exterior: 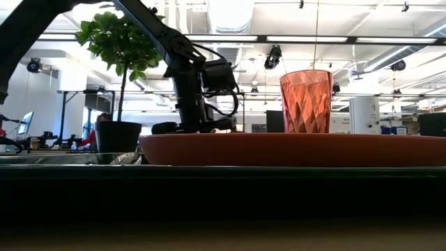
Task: Pick and place plate/cup/fork/spoon on tray
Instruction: Put the orange fork on the black tray to left of the orange spoon
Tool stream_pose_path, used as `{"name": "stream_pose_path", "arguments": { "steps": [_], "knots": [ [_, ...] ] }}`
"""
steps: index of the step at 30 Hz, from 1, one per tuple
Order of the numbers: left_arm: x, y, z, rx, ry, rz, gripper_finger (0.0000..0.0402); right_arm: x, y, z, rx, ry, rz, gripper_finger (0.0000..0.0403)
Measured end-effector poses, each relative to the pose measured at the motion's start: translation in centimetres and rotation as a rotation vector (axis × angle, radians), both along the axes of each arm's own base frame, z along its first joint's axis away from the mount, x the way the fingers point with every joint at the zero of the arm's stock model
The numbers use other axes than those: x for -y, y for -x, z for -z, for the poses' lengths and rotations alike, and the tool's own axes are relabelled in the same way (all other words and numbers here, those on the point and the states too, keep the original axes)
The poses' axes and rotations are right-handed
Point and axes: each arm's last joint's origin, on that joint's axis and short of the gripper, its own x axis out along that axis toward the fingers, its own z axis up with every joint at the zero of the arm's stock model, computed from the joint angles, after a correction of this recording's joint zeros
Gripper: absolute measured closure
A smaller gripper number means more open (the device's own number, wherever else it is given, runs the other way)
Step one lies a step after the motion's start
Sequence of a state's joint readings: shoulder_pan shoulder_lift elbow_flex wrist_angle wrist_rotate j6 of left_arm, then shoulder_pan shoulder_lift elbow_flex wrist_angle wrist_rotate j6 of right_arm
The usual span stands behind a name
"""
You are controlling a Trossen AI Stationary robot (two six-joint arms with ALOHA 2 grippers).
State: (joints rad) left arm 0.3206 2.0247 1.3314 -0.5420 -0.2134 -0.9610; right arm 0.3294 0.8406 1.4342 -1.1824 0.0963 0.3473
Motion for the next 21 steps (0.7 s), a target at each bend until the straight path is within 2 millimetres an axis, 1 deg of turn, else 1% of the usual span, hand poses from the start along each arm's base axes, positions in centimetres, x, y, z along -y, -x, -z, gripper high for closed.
{"name": "stream_pose_path", "arguments": {
  "steps": [3,6,9,11,13,16,18,19,21],
  "knots": [
    [0.0,0.0,0.0,-0.006,-0.015,-0.002,0.0396,-0.1,-0.2,-0.1,0.014,-0.005,0.0,0.0394],
    [0.3,-0.2,-0.4,-0.005,-0.033,0.004,0.0398,0.0,-0.1,-0.1,0.011,-0.004,0.0,0.0394],
    [0.8,-0.4,-1.5,0.019,-0.061,0.013,0.0399,0.0,-0.1,-0.1,0.011,-0.004,0.001,0.0394],
    [1.6,-0.3,-2.9,0.052,-0.079,0.024,0.04,0.0,-0.1,-0.1,0.011,-0.004,0.0,0.0394],
    [2.9,-0.3,-5.3,0.114,-0.106,0.048,0.04,0.0,-0.1,-0.1,0.011,-0.004,0.001,0.0394],
    [5.6,0.0,-8.2,0.187,-0.168,0.064,0.04,0.0,-0.1,-0.1,0.012,-0.001,0.005,0.0394],
    [7.6,0.6,-9.8,0.208,-0.204,0.067,0.0401,0.0,-0.1,-0.1,0.013,0.001,0.007,0.0394],
    [8.8,1.1,-10.8,0.225,-0.211,0.065,0.0401,0.0,-0.1,-0.1,0.013,0.001,0.007,0.0394],
    [11.2,2.3,-12.0,0.218,-0.21,0.045,0.0401,0.0,-0.1,-0.1,0.013,0.001,0.007,0.0394]
  ]
}}
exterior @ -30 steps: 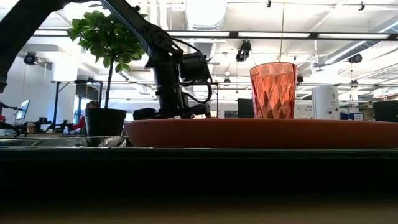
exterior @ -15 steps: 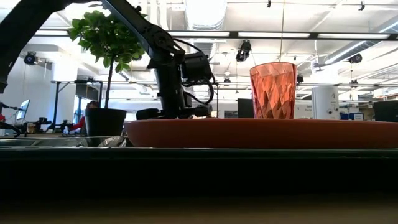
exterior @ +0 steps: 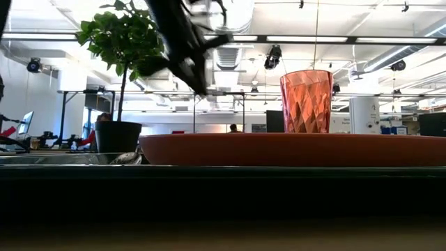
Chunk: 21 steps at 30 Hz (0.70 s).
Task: Pick and place plate/cup/fork/spoon on tray
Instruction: Put the orange fork on the black tray to left of the orange spoon
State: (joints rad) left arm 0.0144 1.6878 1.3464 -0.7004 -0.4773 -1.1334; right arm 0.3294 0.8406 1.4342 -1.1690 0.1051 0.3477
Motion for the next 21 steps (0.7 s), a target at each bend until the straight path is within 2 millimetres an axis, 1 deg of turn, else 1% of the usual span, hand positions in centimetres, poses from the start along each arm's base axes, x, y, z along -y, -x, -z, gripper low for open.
{"name": "stream_pose_path", "arguments": {
  "steps": [2,6,10,15,19,21],
  "knots": [
    [2.6,1.1,-0.5,-0.003,0.015,-0.028,0.0401,0.0,0.0,0.0,0.001,0.0,0.0,0.0394],
    [8.0,2.9,-0.6,0.04,0.038,-0.092,0.0401,0.0,0.0,0.0,0.002,0.002,0.003,0.0394],
    [12.1,4.3,-0.1,0.101,0.106,-0.153,0.0401,0.0,0.0,0.0,0.007,0.01,0.015,0.0394],
    [15.8,5.0,1.8,0.112,0.167,-0.218,0.0401,-0.1,-0.6,0.1,-0.002,0.018,0.021,0.0394],
    [17.7,5.1,3.7,0.038,0.247,-0.26,0.0401,-0.3,-1.1,0.1,0.002,0.009,0.026,0.0394],
    [18.4,5.1,4.1,0.003,0.275,-0.266,0.0402,-0.3,-1.1,0.1,0.007,0.005,0.028,0.0394]
  ]
}}
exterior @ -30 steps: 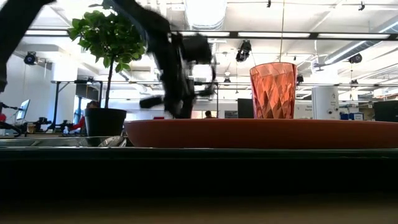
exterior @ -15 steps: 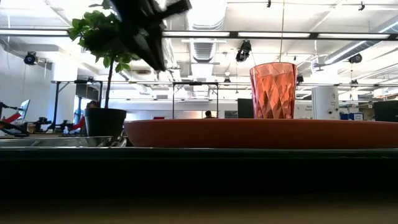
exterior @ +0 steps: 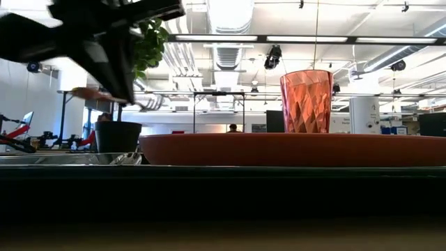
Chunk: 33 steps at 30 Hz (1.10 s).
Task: Pick and place plate/cup/fork/spoon on tray
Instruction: Put the orange fork on the black tray to left of the orange spoon
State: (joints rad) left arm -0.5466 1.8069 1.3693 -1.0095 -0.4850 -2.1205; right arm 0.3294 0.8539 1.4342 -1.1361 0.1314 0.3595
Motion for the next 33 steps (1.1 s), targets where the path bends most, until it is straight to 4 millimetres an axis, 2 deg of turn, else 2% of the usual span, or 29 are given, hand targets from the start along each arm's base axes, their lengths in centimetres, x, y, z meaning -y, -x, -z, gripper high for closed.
{"name": "stream_pose_path", "arguments": {
  "steps": [7,11,21,33],
  "knots": [
    [1.3,1.0,-1.2,-0.15,0.072,-0.051,0.0401,-0.1,-0.3,0.1,-0.017,-0.025,0.023,0.0394],
    [2.4,1.5,-1.3,-0.133,0.109,-0.082,0.0401,-0.1,-0.4,0.2,-0.018,-0.021,0.02,0.0394],
    [3.4,0.5,1.2,-0.141,0.119,-0.086,0.0401,-0.1,-0.4,0.1,-0.014,-0.012,0.015,0.0394],
    [3.4,0.7,2.4,-0.163,0.134,-0.085,0.0401,-0.1,-0.4,0.0,-0.002,-0.017,0.015,0.0394]
  ]
}}
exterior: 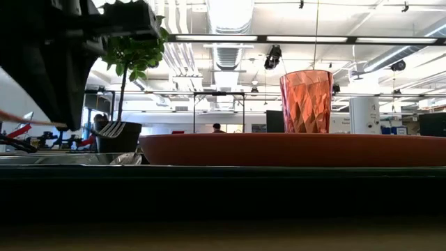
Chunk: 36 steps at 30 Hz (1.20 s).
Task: Pick and place plate/cup/fork/spoon on tray
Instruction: Put the orange fork on the black tray to left of the orange spoon
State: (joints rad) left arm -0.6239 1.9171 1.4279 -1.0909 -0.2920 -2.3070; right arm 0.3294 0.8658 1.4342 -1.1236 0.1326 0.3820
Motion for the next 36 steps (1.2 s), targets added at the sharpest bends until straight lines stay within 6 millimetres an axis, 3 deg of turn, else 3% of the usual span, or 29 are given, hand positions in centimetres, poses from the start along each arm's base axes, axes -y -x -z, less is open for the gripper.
{"name": "stream_pose_path", "arguments": {
  "steps": [17,36],
  "knots": [
    [-0.4,0.6,3.2,0.02,0.021,0.0,0.0401,0.0,0.0,-0.1,0.006,-0.012,0.007,0.0394],
    [-0.5,0.8,4.5,0.043,0.057,0.008,0.0401,-0.1,-0.2,-0.3,0.031,-0.021,0.008,0.0394]
  ]
}}
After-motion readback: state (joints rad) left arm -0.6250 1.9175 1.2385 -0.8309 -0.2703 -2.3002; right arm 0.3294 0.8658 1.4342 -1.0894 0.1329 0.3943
